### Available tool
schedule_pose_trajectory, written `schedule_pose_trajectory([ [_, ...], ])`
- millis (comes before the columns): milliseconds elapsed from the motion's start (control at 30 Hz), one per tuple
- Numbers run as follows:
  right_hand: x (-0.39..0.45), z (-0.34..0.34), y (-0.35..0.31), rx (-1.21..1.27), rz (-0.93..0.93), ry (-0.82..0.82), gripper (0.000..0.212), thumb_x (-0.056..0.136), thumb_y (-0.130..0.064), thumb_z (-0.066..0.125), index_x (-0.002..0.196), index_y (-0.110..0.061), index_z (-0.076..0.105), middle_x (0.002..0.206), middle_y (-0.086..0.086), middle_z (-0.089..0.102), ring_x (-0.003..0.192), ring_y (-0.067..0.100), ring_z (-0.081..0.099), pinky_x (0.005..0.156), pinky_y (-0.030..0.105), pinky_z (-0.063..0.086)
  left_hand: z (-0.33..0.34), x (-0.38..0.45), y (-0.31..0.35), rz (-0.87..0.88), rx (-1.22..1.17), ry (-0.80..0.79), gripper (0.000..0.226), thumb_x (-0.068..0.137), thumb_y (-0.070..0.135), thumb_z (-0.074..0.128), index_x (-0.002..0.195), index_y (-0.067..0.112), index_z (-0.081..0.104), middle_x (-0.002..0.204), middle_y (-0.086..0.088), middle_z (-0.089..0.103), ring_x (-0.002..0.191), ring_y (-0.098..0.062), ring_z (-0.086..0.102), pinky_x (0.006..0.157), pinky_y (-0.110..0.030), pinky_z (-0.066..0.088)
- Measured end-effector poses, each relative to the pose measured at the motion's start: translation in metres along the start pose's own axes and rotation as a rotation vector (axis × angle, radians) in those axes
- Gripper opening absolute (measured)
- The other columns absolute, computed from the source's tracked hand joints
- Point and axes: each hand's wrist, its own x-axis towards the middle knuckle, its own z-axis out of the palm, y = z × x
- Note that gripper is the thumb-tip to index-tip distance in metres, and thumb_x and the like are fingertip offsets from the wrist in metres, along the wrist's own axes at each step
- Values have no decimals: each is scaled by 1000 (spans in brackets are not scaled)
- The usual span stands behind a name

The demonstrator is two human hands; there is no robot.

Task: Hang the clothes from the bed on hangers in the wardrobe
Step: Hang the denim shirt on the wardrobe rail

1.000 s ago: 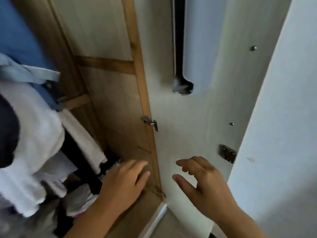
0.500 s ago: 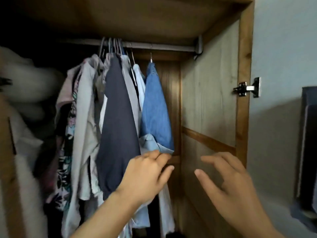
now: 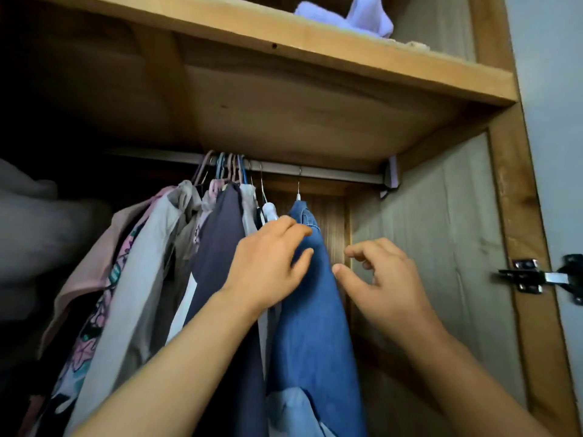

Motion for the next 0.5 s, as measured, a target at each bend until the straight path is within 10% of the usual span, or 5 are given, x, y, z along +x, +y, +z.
schedule_pose_trajectory([
  [500,124,102,15,-95,93,-8,33,83,-29,66,113,-19,59,112,2,63,108,21,55,90,28,41,65,9,-68,53,504,218,16,75,20,71,88,11,70,78,-4,62,81,-25,62,115,-45,5],
])
